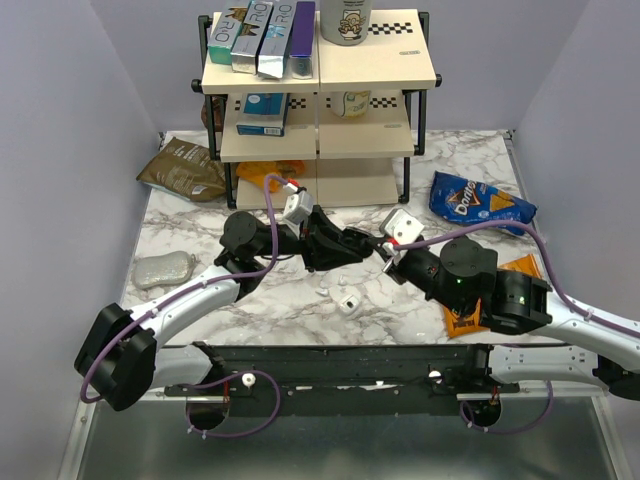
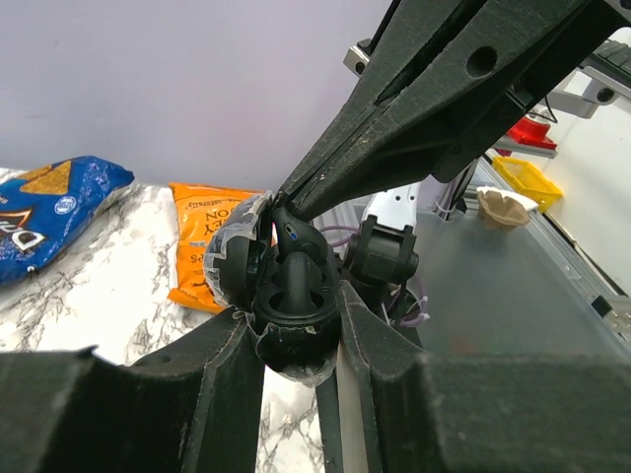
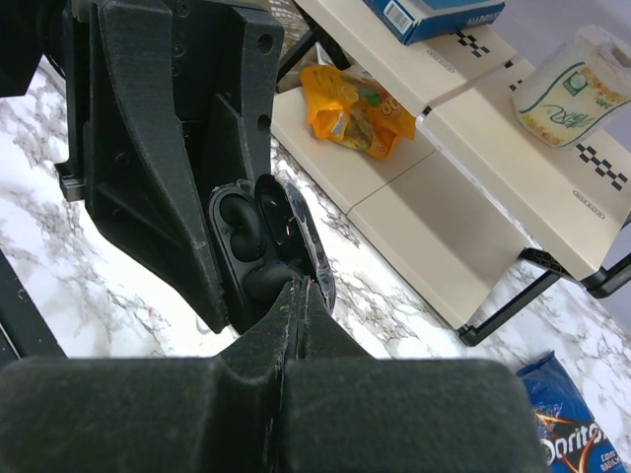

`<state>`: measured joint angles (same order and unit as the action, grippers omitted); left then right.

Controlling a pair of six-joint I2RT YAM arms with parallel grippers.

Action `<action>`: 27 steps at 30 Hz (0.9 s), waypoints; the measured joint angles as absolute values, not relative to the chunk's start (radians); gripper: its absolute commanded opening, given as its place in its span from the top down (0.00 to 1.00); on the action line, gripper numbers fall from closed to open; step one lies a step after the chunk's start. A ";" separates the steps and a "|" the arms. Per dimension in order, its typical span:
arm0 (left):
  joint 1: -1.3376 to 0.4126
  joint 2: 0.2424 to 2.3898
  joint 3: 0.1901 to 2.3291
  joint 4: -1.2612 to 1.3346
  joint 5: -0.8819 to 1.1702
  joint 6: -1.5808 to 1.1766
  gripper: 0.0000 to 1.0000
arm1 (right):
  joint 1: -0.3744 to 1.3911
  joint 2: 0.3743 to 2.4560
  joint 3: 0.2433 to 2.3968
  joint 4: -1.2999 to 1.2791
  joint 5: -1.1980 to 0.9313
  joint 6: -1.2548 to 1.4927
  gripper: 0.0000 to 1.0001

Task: Insert the wireless bluetooth earbuds into the charging case
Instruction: Place the earbud in the charging case.

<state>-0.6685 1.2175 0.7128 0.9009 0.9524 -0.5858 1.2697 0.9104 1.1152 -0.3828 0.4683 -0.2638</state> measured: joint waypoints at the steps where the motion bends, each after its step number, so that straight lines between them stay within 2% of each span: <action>1: -0.669 1.216 0.713 0.897 0.951 -0.584 1.00 | 1.271 0.910 1.114 -0.383 0.472 -0.264 0.99; 25: -0.669 1.213 0.713 0.889 0.913 -0.569 1.00 | 1.348 0.916 1.065 -0.286 0.635 -0.327 0.99; 27: -0.669 1.213 0.713 0.890 0.912 -0.569 1.00 | 1.349 0.916 1.065 -0.285 0.641 -0.330 0.97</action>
<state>-0.6689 1.2133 0.7128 0.8902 0.9119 -0.5686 1.3495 0.9165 1.0645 -0.2852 0.6415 -0.3298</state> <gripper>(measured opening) 0.372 0.009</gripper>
